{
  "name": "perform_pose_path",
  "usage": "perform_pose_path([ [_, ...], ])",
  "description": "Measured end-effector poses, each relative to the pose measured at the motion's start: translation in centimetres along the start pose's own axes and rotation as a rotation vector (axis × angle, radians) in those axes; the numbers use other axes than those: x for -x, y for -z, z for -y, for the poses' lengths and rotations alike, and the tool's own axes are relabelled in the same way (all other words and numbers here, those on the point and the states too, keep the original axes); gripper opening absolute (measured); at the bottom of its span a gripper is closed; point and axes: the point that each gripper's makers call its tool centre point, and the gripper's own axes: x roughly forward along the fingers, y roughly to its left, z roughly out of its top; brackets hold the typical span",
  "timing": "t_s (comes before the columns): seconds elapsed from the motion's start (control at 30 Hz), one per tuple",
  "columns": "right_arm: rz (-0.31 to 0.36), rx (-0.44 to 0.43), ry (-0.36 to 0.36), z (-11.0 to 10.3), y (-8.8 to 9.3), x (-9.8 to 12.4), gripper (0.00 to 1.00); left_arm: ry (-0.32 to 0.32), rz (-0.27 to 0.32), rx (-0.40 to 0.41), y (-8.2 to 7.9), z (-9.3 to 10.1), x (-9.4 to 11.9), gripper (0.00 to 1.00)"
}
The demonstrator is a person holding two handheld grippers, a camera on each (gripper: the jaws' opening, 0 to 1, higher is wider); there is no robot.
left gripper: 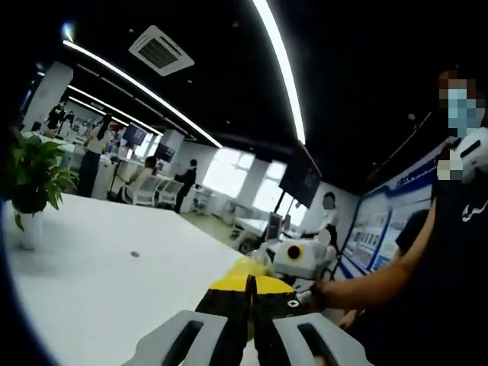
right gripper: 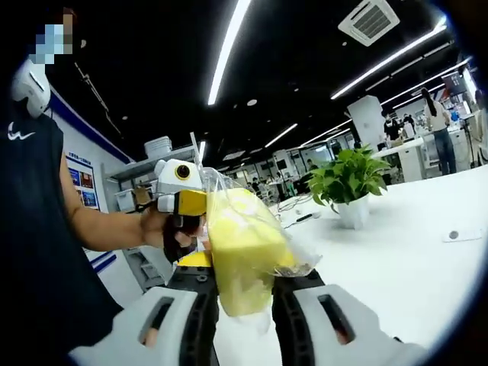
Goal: Compare the silicone blocks by pressing each to a similar depth, holding the contact briefly, and releasing to observe deformation and rebound differences across the visible hardness samples.
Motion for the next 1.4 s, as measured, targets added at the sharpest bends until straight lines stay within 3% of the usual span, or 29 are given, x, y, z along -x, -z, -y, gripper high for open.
perform_pose_path([
  [0.43, -0.124, -0.029, -0.021, -0.5, 0.8, 0.4, 0.08, -0.04, -0.062, -0.085, 1.0, -0.2, 0.0, 0.0],
  [0.67, -0.146, -0.071, -0.029, -0.7, 0.9, 0.5, 0.05, -0.047, -0.059, -0.105, 1.1, -0.1, -0.1, 0.0],
  [1.17, -0.19, -0.073, -0.028, -0.6, 1.4, 0.8, 0.03, -0.045, -0.073, -0.113, 1.8, -0.2, -0.3, 0.0],
  [1.4, -0.203, -0.075, -0.028, -0.7, 1.6, 0.6, 0.02, -0.042, -0.077, -0.168, 2.0, -0.2, -0.1, 0.01],
])
